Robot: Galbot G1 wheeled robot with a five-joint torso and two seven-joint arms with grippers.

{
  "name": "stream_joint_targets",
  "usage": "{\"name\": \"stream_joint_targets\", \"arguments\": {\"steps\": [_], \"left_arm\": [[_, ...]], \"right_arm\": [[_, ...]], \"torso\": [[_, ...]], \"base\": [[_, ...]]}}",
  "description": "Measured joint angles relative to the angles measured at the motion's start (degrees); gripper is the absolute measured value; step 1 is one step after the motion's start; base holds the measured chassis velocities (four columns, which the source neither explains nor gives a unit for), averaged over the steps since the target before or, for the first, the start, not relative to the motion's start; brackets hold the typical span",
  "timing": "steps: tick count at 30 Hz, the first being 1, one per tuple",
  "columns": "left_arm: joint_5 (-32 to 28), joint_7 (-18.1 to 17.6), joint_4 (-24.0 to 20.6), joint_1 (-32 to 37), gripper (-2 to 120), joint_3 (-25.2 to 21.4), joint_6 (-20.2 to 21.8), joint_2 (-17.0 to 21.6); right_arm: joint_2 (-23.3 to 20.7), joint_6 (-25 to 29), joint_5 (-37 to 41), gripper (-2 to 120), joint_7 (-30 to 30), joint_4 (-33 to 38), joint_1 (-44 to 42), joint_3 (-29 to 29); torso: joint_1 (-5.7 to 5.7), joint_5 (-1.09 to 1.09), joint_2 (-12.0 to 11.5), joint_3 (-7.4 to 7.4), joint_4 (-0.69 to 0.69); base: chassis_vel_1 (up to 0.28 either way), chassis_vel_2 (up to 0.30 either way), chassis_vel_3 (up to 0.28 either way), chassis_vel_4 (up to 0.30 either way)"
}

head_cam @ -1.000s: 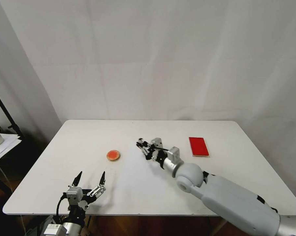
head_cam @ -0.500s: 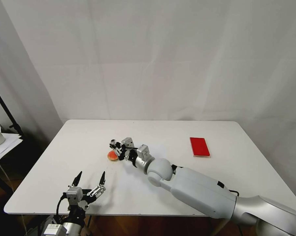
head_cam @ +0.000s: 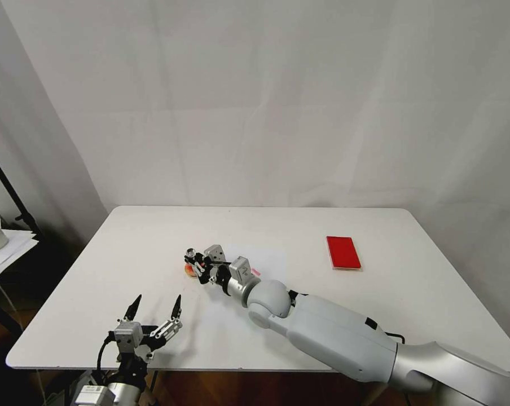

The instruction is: Pick up the stamp from the ink pad and place it onto another ink pad.

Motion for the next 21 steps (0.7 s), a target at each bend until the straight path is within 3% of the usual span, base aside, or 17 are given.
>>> {"name": "stream_joint_targets", "arguments": {"steps": [21], "left_arm": [[0.0,0.0,0.0,0.0,100,0.0,0.0,0.0]], "right_arm": [[1.0,0.5,-0.2,10,0.0,-1.7,-1.1,1.0]], "torso": [[0.00,0.00,0.0,0.00,0.00]], "base": [[0.000,0.000,0.000,0.000]]}}
